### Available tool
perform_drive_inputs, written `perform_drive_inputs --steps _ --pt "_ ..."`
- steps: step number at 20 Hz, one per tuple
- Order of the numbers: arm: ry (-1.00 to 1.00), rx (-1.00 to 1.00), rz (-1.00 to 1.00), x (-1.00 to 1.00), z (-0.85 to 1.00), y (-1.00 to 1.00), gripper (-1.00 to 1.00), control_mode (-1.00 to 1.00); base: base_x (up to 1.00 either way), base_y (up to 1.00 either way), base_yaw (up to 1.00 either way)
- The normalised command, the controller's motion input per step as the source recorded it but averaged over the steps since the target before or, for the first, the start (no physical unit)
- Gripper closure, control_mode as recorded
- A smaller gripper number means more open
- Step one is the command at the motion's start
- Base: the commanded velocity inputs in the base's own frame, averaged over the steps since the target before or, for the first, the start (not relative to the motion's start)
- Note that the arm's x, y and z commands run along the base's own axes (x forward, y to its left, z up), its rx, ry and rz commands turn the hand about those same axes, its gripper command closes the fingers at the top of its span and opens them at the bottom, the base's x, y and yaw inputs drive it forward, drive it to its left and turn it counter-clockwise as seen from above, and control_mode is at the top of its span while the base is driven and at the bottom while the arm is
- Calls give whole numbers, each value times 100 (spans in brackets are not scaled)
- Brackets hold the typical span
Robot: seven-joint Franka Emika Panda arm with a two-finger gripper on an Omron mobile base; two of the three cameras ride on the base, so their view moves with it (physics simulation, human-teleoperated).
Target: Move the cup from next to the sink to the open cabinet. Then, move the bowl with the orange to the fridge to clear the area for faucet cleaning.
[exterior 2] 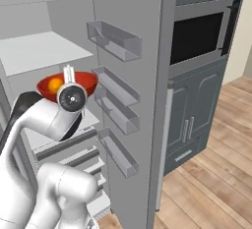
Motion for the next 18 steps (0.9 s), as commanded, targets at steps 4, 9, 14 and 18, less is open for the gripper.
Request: perform_drive_inputs --steps 4,9,14,18 --pt "0 9 -2 1 100 0 100 -100 0 0 0" --pt "-15 2 -1 -6 94 0 100 -100 0 0 0" --pt "-17 -2 -1 42 26 38 100 -100 0 0 0" --pt "0 -6 -2 98 0 80 100 -100 0 0 0"
